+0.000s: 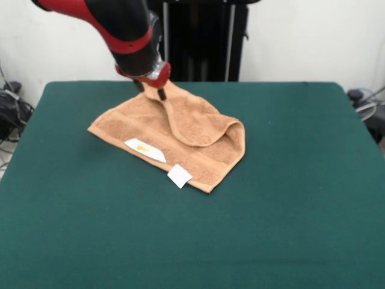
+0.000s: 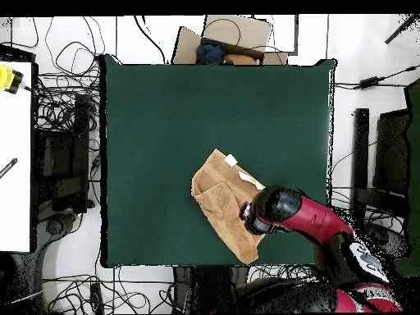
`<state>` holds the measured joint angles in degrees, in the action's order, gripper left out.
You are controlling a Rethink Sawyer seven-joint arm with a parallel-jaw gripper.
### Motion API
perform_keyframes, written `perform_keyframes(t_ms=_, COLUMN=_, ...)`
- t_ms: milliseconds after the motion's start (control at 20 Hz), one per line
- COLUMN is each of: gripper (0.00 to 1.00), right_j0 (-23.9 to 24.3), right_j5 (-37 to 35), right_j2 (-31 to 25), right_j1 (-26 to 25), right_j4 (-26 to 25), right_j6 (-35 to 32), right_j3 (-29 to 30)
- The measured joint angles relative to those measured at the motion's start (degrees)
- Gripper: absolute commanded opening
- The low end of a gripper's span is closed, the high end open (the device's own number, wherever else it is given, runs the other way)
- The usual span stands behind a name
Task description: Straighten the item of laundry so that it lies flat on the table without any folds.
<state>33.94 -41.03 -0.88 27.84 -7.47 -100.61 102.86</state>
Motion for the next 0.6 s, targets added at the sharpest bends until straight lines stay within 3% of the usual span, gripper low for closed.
perform_keyframes(t_ms=600, gripper=1.00, right_j0=6.75, right_j5=3.28, right_j2=-10.11, right_j1=-0.08, right_j4=-2.51, right_j6=0.00, right_j3=6.09)
